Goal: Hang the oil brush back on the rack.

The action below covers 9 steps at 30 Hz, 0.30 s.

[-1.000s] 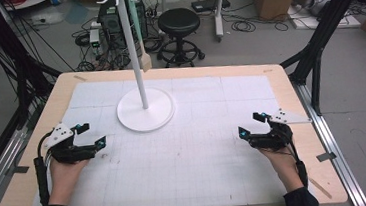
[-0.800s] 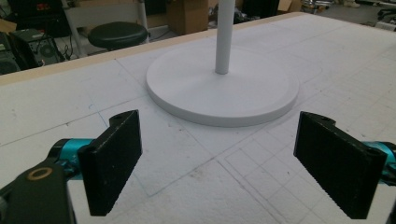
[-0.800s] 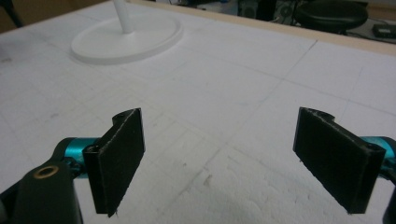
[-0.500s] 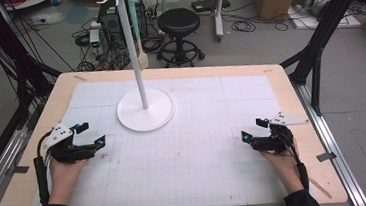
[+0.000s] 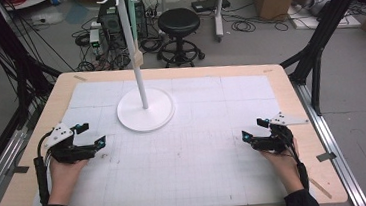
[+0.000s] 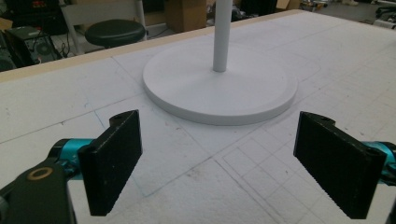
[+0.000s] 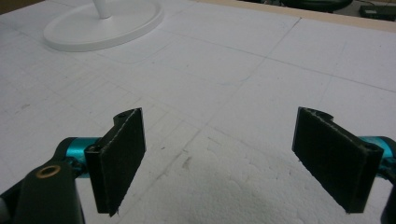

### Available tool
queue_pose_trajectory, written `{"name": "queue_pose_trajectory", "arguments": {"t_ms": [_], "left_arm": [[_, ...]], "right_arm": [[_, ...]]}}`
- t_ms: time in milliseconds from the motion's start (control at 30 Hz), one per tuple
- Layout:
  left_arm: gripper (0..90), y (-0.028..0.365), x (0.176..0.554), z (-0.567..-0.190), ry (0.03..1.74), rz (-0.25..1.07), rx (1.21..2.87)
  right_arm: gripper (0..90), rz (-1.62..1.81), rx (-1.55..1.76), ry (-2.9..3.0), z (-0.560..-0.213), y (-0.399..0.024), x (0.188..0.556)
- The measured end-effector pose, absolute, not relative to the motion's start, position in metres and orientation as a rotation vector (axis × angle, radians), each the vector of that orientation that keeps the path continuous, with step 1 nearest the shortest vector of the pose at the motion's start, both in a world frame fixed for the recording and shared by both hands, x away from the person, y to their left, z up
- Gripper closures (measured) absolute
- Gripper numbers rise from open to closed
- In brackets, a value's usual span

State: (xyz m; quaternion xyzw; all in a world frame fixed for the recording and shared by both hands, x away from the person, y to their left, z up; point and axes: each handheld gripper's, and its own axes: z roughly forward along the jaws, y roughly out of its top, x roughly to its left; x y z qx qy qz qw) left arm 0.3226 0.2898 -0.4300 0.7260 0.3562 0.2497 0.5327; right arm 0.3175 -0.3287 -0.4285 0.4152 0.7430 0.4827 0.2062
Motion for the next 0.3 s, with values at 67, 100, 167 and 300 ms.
{"name": "queue_pose_trajectory", "arguments": {"t_ms": [67, 100, 167, 300], "left_arm": [[15.9, 0.2901, 0.3227, -0.4302, 0.853, 0.599, 1.735], [15.9, 0.2901, 0.3228, -0.4304, 0.856, 0.591, 1.734], [15.9, 0.2902, 0.3228, -0.4305, 0.856, 0.591, 1.734], [15.9, 0.2925, 0.3234, -0.4299, 0.861, 0.601, 1.730]], "right_arm": [[16.8, 1.344, 1.154, 2.070, -0.4287, -0.3290, 0.3175], [16.7, 1.339, 1.158, 2.070, -0.4290, -0.3297, 0.3176], [16.7, 1.340, 1.153, 2.065, -0.4292, -0.3303, 0.3183], [16.6, 1.335, 1.155, 2.063, -0.4296, -0.3303, 0.3188]]}}
